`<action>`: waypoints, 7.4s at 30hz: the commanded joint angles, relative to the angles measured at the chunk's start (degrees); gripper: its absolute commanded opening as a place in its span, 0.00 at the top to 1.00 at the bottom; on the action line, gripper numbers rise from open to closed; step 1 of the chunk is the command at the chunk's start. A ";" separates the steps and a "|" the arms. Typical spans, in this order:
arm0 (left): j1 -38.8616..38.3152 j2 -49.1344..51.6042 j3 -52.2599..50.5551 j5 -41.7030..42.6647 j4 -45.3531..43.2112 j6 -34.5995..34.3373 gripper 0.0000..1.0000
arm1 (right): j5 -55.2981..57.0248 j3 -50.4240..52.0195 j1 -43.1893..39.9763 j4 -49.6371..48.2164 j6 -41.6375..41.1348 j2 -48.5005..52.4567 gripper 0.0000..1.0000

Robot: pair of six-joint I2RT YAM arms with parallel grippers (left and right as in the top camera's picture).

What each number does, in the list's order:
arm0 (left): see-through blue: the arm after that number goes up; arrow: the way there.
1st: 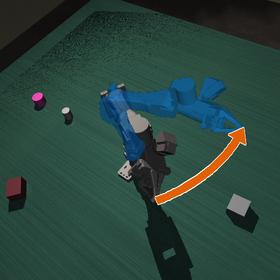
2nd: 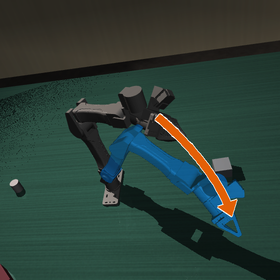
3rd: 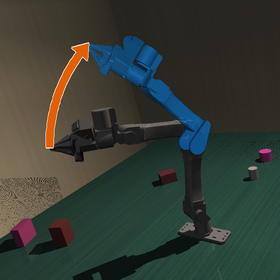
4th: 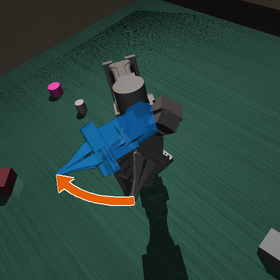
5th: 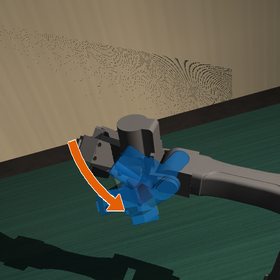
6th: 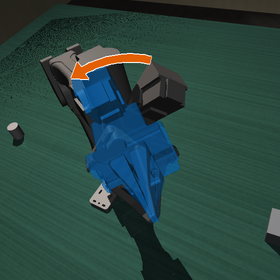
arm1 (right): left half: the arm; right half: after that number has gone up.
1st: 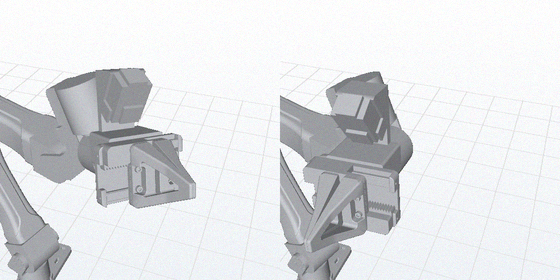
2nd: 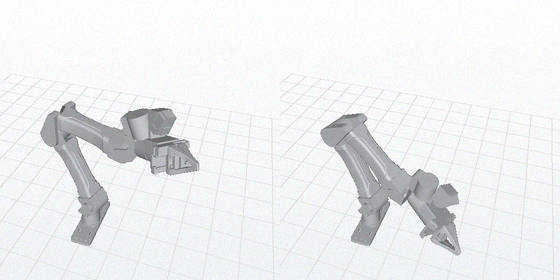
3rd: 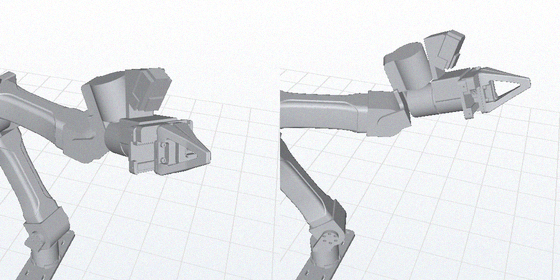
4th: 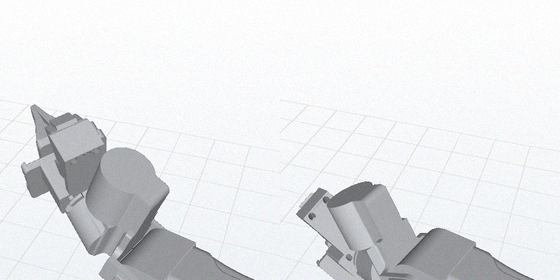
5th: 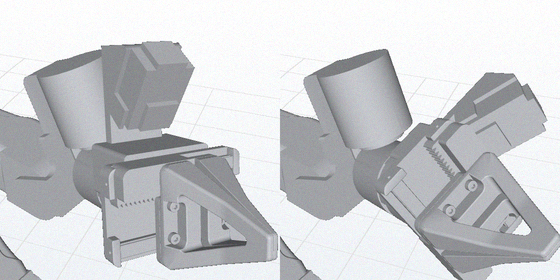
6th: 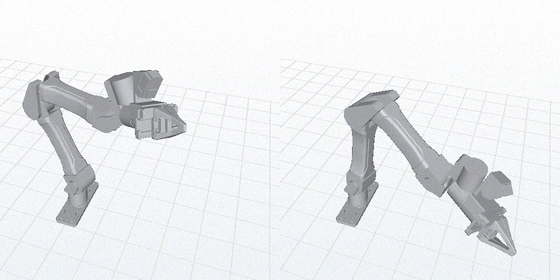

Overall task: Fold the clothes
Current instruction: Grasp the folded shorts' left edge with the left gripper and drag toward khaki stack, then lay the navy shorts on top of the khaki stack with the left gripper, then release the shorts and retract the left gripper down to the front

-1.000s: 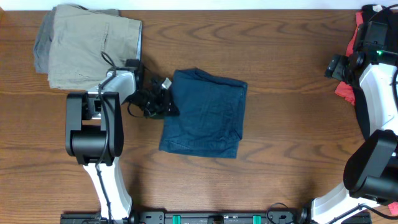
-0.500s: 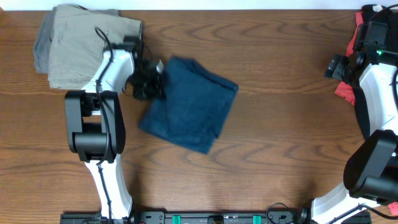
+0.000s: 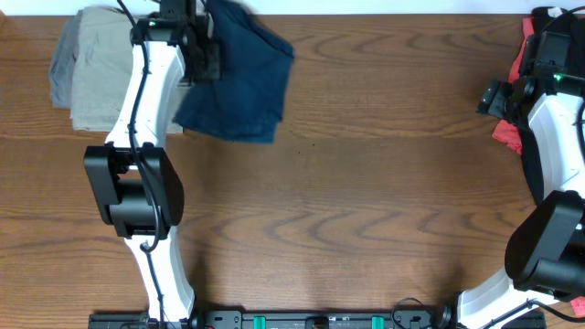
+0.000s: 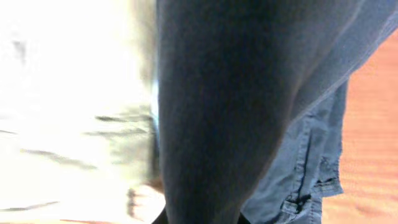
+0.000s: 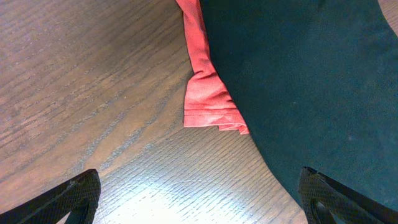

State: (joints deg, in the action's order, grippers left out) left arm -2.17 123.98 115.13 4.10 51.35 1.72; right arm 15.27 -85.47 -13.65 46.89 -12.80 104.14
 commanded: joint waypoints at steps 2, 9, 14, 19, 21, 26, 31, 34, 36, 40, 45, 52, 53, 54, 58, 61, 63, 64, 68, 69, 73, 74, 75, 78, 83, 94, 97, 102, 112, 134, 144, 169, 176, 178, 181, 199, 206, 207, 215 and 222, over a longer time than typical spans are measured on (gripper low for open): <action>1.66 0.20 2.01 -8.79 -1.99 1.53 0.94 | 0.81 -1.03 0.15 0.07 0.00 -0.13 0.01; 3.52 0.07 3.28 -13.42 -2.43 3.19 0.94 | 0.81 -1.03 0.48 0.09 0.00 -0.13 0.01; 3.87 -1.60 4.07 -13.42 -2.49 3.19 0.94 | 0.83 -1.03 0.44 0.09 0.00 -0.13 0.01; 3.89 -4.37 4.07 -13.81 -3.10 3.17 0.94 | 0.83 -1.03 0.44 0.07 0.00 -0.13 0.01; 3.89 -5.22 4.07 -13.86 -3.28 3.19 0.94 | 0.81 -1.03 0.48 0.07 0.00 -0.13 0.01; 3.89 -6.45 4.07 -15.39 -3.69 3.15 0.94 | 0.81 -1.03 0.63 0.07 0.00 -0.13 0.01; 3.89 -6.80 4.07 -17.29 -3.72 3.19 0.94 | 0.83 -1.03 0.52 0.07 0.00 -0.13 0.01; 3.89 -6.78 4.07 -17.31 -3.80 3.17 0.94 | 0.81 -1.03 0.55 0.07 0.00 -0.13 0.01; 3.89 -6.88 4.07 -17.73 -3.89 3.17 0.94 | 0.81 -1.03 0.55 0.09 0.00 -0.13 0.01; 3.87 -7.13 4.07 -18.73 -3.45 3.13 0.94 | 0.83 -1.03 0.61 0.07 0.00 -0.13 0.01; 3.39 -8.52 4.07 -18.73 -2.97 2.91 0.94 | 0.83 -1.03 0.48 0.07 0.00 -0.13 0.01; 2.45 -11.30 4.07 -18.73 -2.97 2.89 0.94 | 0.81 -1.03 0.48 0.07 0.00 -0.13 0.01; 2.47 -11.37 4.07 -18.73 -2.91 2.86 0.94 | 0.83 -1.03 0.48 0.09 0.00 -0.13 0.01; 2.47 -11.37 4.07 -18.73 -2.71 2.89 0.94 | 0.81 -1.03 0.50 0.09 0.00 -0.13 0.01; 2.43 -11.37 4.04 -18.73 -2.12 1.57 0.94 | 0.83 -1.03 0.55 0.09 0.00 -0.13 0.01; 2.19 -11.37 4.04 -18.67 -2.12 0.74 0.94 | 0.81 -1.03 0.55 0.07 0.00 -0.13 0.01; 2.08 -11.37 4.04 -18.69 -2.10 0.74 0.94 | 0.81 -1.03 0.55 0.07 0.00 -0.13 0.01; 2.10 -11.37 4.04 -18.69 -2.12 0.72 0.94 | 0.83 -1.03 0.55 0.07 0.00 -0.13 0.01; 2.27 -11.34 4.04 -18.75 -2.62 0.74 0.94 | 0.81 -1.03 0.55 0.09 0.00 -0.13 0.01; 2.38 -11.30 4.02 -18.73 -2.80 0.72 0.94 | 0.81 -1.03 0.55 0.09 0.00 -0.13 0.01; 3.10 -10.84 3.87 -18.73 -4.13 0.55 0.94 | 0.83 -1.03 0.55 0.07 0.00 -0.13 0.01; 3.43 -10.47 3.82 -18.73 -4.46 0.55 0.94 | 0.81 -1.03 0.55 0.07 0.00 -0.13 0.01; 3.78 -10.14 3.82 -18.75 -4.85 0.55 0.94 | 0.83 -1.03 0.55 0.07 0.00 -0.13 0.01; 5.31 -8.50 3.82 -18.75 -6.34 0.57 0.94 | 0.81 -1.03 0.55 0.07 0.00 -0.13 0.01; 8.44 -5.62 3.80 -18.73 -9.99 0.55 0.94 | 0.81 -1.03 0.55 0.09 0.00 -0.13 0.01; 12.07 -1.49 3.43 -18.71 -16.33 0.55 0.94 | 0.81 -1.03 0.55 0.07 0.00 -0.13 0.01; 12.59 -0.33 3.43 -18.71 -16.76 0.55 0.77 | 0.83 -1.03 0.55 0.07 0.00 -0.13 0.01; 13.11 1.40 3.21 -18.73 -16.74 0.57 0.56 | 0.81 -1.03 0.55 0.09 0.00 -0.13 0.01; 13.35 1.51 3.23 -18.73 -17.14 0.57 0.18 | 0.81 -1.03 0.55 0.09 0.00 -0.13 0.01; 15.58 6.47 2.08 -16.59 -11.65 0.55 0.62 | 0.83 -1.03 0.55 0.09 0.00 -0.13 0.01; 21.11 10.43 1.53 -16.50 -7.37 0.28 0.61 | 0.81 -1.03 0.55 0.09 0.00 -0.13 0.01; 18.71 -14.93 -0.20 -12.22 5.70 -21.44 0.45 | 0.81 -1.03 0.55 0.09 0.00 -0.13 0.01; 16.02 -25.66 -0.22 3.19 20.90 -21.53 0.33 | 0.83 -1.03 0.55 0.09 0.00 -0.13 0.01; 14.73 -27.26 -0.28 3.41 25.00 -21.44 0.33 | 0.81 -1.03 0.55 0.09 0.00 -0.13 0.01; 12.00 -29.94 -1.16 3.41 30.67 -19.41 0.33 | 0.81 -1.03 0.61 0.09 0.00 -0.13 0.01; -4.94 -69.02 -38.23 3.43 26.56 -20.11 0.02 | 0.81 -1.03 0.48 0.09 0.00 -0.13 0.01; -4.92 -76.81 -45.44 3.41 26.75 -20.02 0.02 | 0.81 -1.03 0.55 0.09 0.00 -0.13 0.01; -4.92 -77.00 -45.48 3.41 26.82 -20.02 0.02 | 0.81 -1.03 0.55 0.09 0.00 -0.13 0.01; -4.92 -76.94 -45.48 3.39 28.37 -20.02 0.02 | 0.81 -1.03 0.55 0.09 0.00 -0.13 0.01; -4.94 -76.89 -46.23 3.41 27.15 -20.02 0.02 | 0.83 -1.03 0.55 0.09 0.00 -0.13 0.01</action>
State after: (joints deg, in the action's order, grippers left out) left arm -6.87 47.13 69.76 7.55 79.00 -18.04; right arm 15.27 -85.45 -13.43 46.89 -12.80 104.14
